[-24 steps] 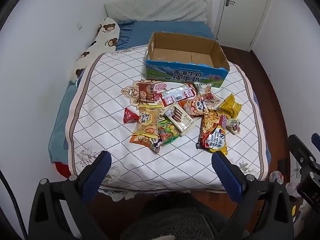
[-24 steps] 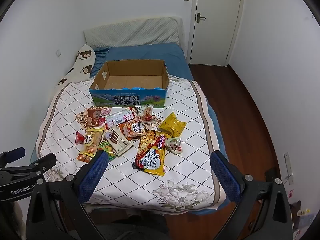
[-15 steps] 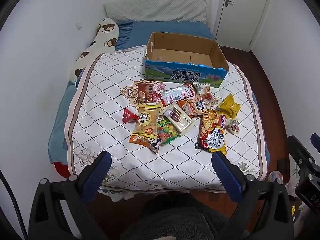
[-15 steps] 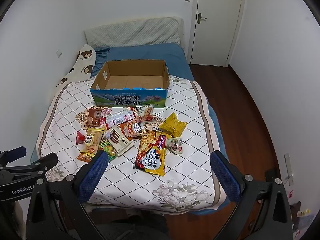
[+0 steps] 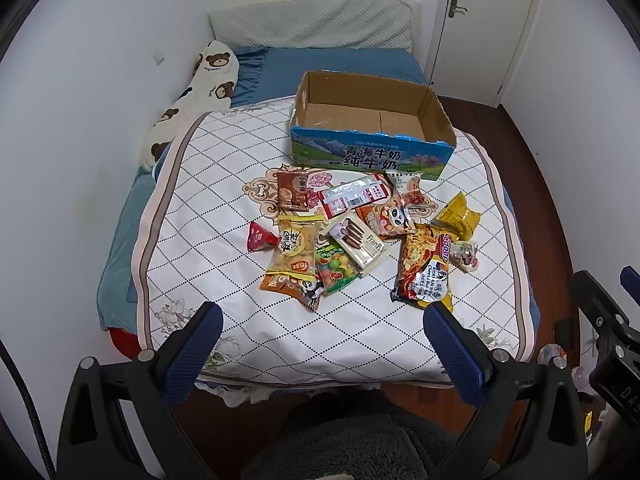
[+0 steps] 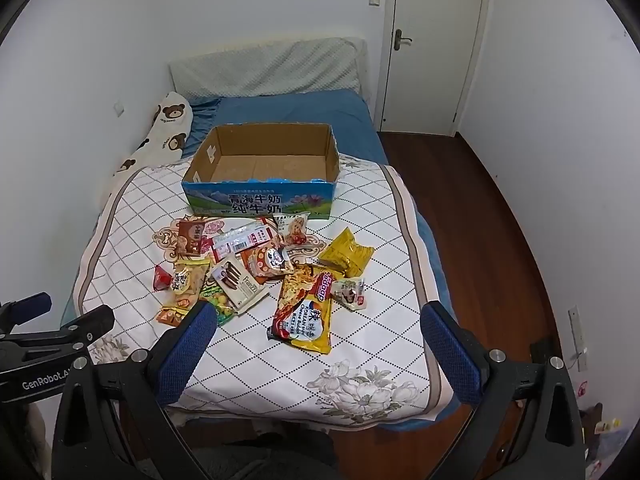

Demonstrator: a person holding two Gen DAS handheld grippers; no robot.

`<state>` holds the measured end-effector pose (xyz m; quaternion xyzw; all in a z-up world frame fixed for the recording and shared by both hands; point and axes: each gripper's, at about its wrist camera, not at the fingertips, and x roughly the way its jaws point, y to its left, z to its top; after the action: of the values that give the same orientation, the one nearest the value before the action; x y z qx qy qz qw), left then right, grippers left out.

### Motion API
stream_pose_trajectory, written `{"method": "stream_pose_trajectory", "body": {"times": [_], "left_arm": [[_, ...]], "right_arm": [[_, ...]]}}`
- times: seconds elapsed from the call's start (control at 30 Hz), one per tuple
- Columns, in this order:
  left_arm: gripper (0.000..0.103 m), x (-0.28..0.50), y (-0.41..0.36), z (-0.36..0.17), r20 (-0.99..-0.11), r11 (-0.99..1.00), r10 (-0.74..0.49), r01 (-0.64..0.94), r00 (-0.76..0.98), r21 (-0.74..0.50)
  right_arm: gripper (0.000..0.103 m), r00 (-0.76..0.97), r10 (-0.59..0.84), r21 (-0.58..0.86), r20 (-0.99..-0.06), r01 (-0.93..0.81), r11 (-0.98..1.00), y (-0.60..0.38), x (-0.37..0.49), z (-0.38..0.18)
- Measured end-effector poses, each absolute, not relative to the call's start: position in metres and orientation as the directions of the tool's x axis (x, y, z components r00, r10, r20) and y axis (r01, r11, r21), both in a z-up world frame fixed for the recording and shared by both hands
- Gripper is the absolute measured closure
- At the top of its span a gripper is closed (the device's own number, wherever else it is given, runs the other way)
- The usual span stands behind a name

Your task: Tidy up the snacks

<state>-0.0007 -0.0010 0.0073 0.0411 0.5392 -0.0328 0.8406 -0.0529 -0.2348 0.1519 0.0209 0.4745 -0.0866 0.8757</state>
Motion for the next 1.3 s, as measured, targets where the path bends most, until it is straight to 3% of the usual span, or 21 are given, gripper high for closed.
{"method": "stream_pose_trajectory", "body": {"times": [1.3], "left_arm": [[0.000, 0.001, -0.003, 0.015, -0.902, 0.993, -0.024, 0.112, 0.431, 0.027]], "right_arm": [[0.000, 0.552, -0.132, -0.042, -0.823, 0.173, 0.984, -0.239, -0.051, 0.160]]}}
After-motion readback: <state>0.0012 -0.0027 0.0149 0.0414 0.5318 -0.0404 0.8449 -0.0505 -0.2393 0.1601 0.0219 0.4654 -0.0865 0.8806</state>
